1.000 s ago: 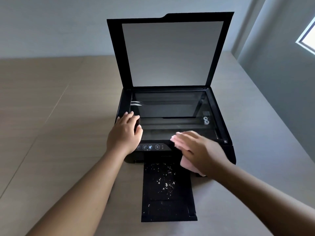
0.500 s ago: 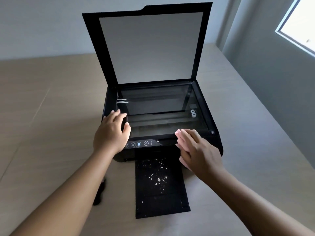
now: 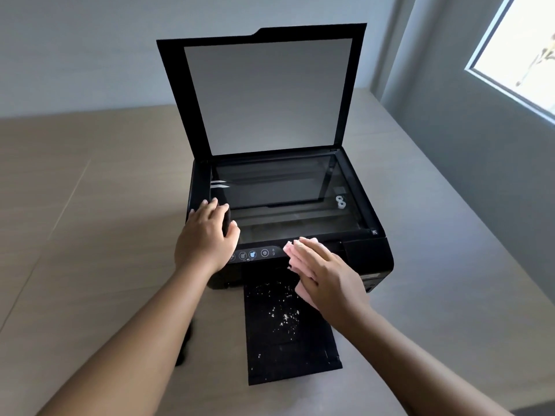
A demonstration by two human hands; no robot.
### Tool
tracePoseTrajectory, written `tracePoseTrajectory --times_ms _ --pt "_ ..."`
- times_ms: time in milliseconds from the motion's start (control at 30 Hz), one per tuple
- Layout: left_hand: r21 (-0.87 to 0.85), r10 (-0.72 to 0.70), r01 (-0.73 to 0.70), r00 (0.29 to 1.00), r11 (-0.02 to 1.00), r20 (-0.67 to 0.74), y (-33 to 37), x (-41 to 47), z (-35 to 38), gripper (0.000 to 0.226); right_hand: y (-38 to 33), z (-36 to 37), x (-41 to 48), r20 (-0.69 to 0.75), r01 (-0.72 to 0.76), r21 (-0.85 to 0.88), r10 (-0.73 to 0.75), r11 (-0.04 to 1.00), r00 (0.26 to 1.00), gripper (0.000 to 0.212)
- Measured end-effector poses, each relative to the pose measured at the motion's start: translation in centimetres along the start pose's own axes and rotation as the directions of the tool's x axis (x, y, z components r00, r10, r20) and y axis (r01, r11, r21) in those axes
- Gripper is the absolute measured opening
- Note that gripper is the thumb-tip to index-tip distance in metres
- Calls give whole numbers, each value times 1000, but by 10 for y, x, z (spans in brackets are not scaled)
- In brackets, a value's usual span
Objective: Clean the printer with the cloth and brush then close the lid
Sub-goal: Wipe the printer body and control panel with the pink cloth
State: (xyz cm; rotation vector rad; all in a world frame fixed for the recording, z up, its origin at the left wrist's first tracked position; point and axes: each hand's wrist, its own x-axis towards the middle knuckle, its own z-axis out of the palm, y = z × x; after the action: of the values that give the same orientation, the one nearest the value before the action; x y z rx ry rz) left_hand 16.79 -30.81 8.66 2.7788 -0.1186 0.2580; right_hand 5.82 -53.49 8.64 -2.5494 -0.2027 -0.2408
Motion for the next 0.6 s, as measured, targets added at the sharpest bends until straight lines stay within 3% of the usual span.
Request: tracePoseTrajectory --times_ms 133,200,300,467,600 --pt "-30 10 -10 1000 1000 19 1 0 -2 50 -10 3 2 53 -24 192 14 981 998 46" --pt "-131 38 -33 999 991 34 0 -1 -6 50 -15 -3 7 68 -89 344 69 935 995 43" --pt "-336 74 -74 997 939 -14 -6 -15 -20 47 -28 -5 10 102 -182 513 151 839 983 56" --pt "-278 121 -172 974 945 -190 -35 -66 -36 40 -63 13 11 148 -160 534 94 830 984 47" --pt "-242 12 -54 985 969 -170 -82 -95 -42 40 -88 42 4 184 -78 463 -10 883 983 45"
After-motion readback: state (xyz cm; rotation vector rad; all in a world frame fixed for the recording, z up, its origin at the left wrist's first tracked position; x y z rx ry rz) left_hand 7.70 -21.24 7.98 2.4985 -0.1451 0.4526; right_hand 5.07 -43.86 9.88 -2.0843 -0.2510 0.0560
